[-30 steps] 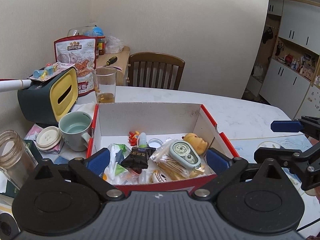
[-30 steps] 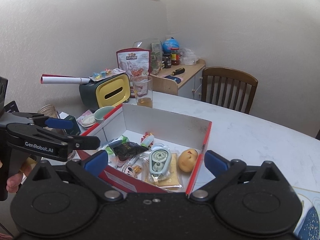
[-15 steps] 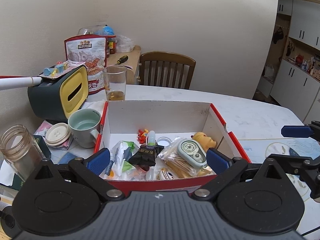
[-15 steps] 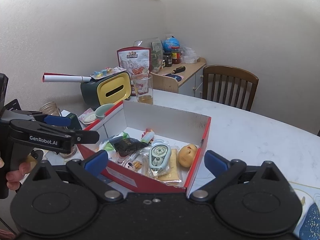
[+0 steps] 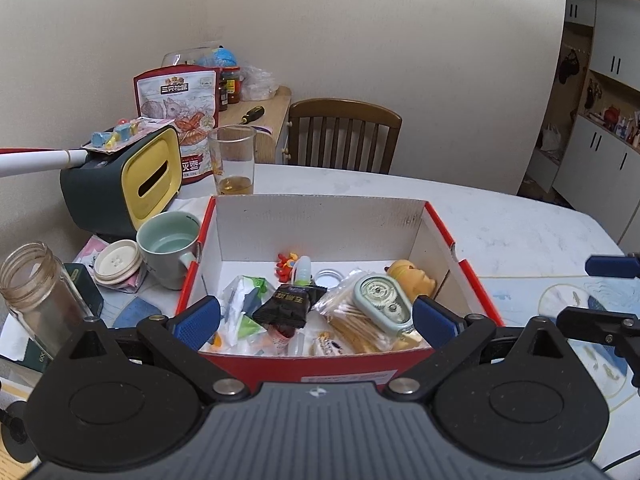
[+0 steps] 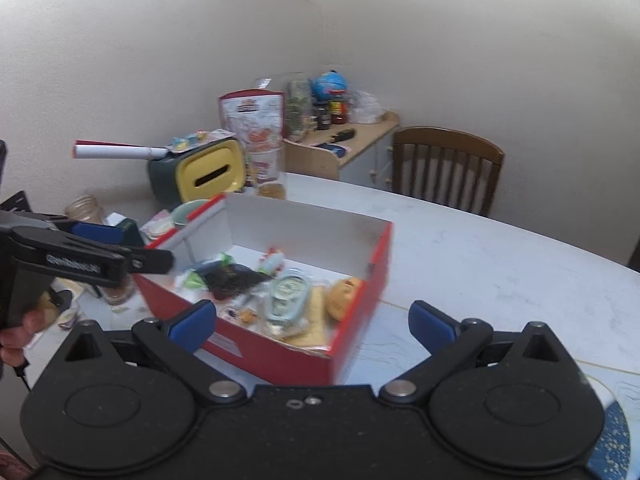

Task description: Organize objects

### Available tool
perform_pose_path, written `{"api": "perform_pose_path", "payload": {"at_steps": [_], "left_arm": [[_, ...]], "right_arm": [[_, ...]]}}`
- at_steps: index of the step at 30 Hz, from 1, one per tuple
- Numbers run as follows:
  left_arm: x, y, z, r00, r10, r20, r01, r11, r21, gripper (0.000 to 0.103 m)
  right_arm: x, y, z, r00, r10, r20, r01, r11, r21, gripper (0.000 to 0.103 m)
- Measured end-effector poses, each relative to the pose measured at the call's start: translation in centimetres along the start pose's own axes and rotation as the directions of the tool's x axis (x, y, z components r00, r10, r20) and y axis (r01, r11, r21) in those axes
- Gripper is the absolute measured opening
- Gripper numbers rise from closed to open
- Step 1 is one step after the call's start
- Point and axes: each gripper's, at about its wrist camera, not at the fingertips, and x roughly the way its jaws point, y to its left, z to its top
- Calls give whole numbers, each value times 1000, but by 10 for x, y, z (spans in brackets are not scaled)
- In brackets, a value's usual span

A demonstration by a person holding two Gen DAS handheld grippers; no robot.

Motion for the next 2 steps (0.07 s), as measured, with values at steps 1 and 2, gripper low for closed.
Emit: {"api": "perform_pose_path", "payload": {"at_steps": [1, 2], "left_arm": [[0, -2, 0, 1000, 1, 3, -1, 1000, -5, 103], [0, -5, 1, 1000, 3, 6, -3, 1000, -8, 103]], "right_arm": [[-2, -8, -3, 1000, -14, -1, 14, 1000, 9, 103], [-3, -16, -6, 1000, -30, -3, 30, 999, 19, 103]]}}
